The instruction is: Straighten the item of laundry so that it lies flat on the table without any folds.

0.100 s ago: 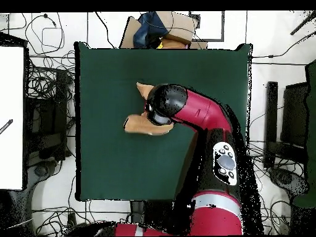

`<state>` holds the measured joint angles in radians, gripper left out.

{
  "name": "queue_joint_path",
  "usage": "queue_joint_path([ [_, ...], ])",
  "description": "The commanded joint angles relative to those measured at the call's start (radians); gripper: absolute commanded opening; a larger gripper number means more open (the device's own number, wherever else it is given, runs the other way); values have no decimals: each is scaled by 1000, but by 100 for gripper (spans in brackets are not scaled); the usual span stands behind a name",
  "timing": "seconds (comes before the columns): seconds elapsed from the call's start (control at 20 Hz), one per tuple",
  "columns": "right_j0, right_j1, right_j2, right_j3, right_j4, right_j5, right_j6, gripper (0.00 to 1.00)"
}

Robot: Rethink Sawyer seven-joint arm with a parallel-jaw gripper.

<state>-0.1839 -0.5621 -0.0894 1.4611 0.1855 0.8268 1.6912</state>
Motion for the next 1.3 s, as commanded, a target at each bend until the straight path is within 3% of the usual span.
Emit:
queue_joint_path([
  [0.05, 32, -8, -38, 38, 37, 44, 311, 100],
  [0.35, 1, -21, -14, 119, 26, -36, 257, 100],
  [1.3, 15, -7, -17, 166, -17, -130, 222, 100],
])
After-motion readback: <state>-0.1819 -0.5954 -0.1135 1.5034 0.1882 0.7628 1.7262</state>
